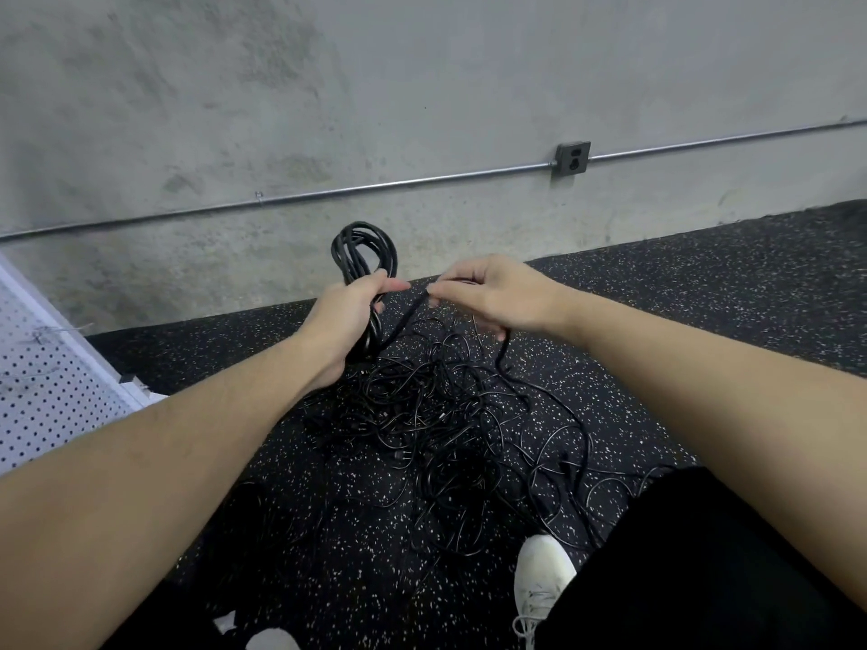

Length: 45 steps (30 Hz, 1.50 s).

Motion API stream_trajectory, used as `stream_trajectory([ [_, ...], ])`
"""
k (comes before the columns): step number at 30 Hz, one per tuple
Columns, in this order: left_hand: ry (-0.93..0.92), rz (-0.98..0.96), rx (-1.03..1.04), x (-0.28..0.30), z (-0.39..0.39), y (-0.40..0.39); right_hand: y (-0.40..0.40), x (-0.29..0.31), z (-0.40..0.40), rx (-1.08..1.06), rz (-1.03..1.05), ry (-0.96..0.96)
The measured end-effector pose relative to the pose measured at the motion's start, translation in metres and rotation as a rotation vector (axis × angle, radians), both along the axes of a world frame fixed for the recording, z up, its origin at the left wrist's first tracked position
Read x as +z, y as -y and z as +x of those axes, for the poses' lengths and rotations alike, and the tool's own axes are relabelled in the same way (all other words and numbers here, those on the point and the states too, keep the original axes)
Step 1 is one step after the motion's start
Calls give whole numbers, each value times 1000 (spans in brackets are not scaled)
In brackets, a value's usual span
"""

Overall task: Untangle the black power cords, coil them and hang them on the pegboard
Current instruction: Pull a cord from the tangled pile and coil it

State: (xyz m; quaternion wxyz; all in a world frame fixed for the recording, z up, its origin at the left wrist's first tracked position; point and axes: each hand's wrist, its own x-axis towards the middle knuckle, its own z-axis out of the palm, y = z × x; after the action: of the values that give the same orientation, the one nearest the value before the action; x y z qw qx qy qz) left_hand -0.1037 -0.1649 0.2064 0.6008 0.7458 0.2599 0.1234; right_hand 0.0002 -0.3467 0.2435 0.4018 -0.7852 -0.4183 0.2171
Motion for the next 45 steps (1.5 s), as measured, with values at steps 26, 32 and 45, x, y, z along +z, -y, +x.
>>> stream_trajectory([
  [26,-39,303,-338,-8,-7,18,-13,4,6,-278,338,-239],
  [32,69,286,-394,-5,-9,24,-26,-1,-7,-332,511,-485],
  [45,215,216,-413,-4,-11,27,-53,5,-17,-426,556,-782],
])
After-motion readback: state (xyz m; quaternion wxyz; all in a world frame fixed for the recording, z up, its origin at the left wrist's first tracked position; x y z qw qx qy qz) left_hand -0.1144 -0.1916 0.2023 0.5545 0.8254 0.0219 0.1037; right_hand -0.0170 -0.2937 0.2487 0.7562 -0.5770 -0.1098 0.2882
